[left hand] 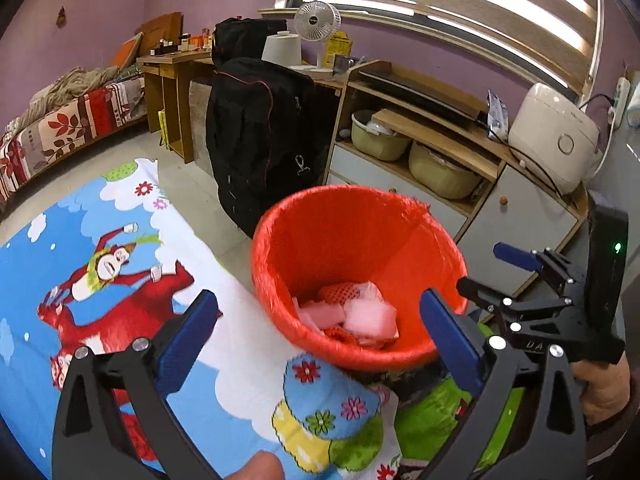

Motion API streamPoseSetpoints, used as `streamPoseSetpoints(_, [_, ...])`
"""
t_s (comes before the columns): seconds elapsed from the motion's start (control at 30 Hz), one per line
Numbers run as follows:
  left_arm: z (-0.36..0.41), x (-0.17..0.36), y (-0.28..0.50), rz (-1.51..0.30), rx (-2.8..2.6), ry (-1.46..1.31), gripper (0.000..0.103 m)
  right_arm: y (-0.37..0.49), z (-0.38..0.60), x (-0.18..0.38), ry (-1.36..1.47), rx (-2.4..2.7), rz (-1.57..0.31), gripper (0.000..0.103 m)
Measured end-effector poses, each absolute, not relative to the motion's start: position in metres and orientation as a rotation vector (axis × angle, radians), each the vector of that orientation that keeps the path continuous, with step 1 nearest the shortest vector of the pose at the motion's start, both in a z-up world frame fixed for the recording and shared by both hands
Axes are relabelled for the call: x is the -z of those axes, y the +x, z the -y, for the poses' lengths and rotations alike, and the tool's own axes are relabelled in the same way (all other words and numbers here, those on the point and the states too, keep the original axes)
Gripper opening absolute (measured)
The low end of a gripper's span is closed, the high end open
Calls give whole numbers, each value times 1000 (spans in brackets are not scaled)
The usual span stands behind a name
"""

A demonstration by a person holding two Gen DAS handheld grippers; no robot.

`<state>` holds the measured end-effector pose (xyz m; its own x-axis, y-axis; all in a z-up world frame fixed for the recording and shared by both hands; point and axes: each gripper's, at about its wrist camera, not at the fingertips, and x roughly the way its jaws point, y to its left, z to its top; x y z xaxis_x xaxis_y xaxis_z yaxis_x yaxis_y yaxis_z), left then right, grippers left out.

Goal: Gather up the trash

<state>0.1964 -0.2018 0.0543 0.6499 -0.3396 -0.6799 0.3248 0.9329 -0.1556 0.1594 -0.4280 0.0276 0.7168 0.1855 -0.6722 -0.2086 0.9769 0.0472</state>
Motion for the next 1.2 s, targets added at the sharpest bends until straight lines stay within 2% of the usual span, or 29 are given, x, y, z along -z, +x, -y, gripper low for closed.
streamPoseSetpoints(1.2, [209,-42,183,-796,401,-24,98,150,422,-23,-43,-249,-745,84])
